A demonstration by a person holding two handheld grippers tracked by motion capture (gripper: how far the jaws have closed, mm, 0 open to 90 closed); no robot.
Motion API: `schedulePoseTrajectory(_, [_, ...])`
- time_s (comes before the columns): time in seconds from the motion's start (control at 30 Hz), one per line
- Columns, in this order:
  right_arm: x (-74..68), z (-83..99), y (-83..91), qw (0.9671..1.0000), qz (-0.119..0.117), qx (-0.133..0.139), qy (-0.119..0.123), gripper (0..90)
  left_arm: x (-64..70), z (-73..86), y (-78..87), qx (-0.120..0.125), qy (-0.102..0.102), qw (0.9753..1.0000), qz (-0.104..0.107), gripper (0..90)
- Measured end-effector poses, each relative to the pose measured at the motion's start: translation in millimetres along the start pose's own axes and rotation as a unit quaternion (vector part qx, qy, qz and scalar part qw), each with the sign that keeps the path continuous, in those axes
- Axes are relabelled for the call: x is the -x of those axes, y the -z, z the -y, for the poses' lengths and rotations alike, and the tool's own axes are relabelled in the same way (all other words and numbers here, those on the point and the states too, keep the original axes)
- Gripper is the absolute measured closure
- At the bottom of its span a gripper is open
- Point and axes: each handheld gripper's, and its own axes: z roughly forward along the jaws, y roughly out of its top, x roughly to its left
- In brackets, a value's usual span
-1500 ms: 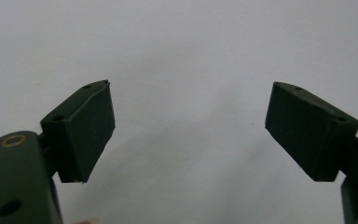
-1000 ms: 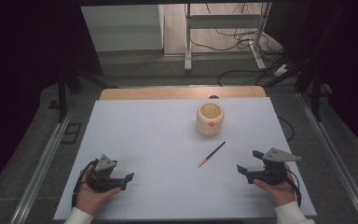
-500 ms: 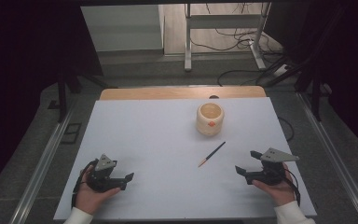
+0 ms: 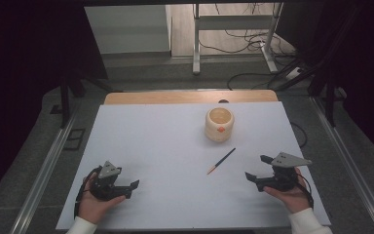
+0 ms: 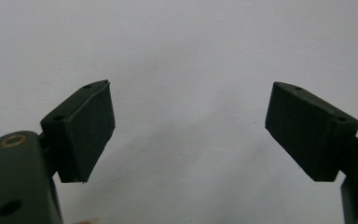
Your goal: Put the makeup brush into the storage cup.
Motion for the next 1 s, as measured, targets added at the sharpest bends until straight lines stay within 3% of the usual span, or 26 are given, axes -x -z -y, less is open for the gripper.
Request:
schedulePoseTrajectory(0.53, [-0.5,-15.2,-4.2,0.9986,-0.027,-0.019,0.041,14.4,1.2,-0.5,0.5,0.001,0.0,1.0,0.003,16.2])
schedulePoseTrajectory(1.0, [7.6,-29.7,-8.4,0.9944,-0.054,-0.041,0.082,15.2,0.2,-0.1,1.0,0.003,0.002,1.0,0.004,16.2])
